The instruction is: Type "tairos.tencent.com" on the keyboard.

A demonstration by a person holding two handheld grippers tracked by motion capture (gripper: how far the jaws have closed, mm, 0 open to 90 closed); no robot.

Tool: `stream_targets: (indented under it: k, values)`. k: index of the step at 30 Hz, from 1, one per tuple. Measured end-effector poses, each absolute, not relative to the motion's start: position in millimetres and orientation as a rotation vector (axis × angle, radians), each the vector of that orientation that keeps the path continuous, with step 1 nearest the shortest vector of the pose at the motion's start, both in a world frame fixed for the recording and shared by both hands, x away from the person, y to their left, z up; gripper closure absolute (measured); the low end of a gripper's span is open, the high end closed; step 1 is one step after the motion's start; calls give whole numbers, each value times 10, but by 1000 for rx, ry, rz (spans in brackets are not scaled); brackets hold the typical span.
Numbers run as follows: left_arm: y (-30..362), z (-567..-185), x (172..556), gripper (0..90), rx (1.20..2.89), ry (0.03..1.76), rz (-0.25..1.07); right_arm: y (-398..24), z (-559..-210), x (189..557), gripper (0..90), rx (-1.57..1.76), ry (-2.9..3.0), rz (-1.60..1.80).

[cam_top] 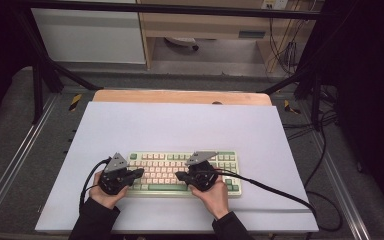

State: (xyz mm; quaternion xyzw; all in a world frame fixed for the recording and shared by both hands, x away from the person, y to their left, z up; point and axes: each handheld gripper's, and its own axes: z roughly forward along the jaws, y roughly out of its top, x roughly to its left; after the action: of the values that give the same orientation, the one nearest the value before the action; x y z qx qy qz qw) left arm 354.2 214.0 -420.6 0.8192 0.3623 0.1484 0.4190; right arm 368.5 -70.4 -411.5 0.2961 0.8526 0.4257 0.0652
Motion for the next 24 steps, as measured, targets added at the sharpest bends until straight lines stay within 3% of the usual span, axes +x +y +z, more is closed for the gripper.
stream_targets:
  k: [24]
  values:
    - [2030, -4172, 3522, 900, 2069, 889, 370, -1256, -4141, 3654, 900, 981, 2514, 1300]
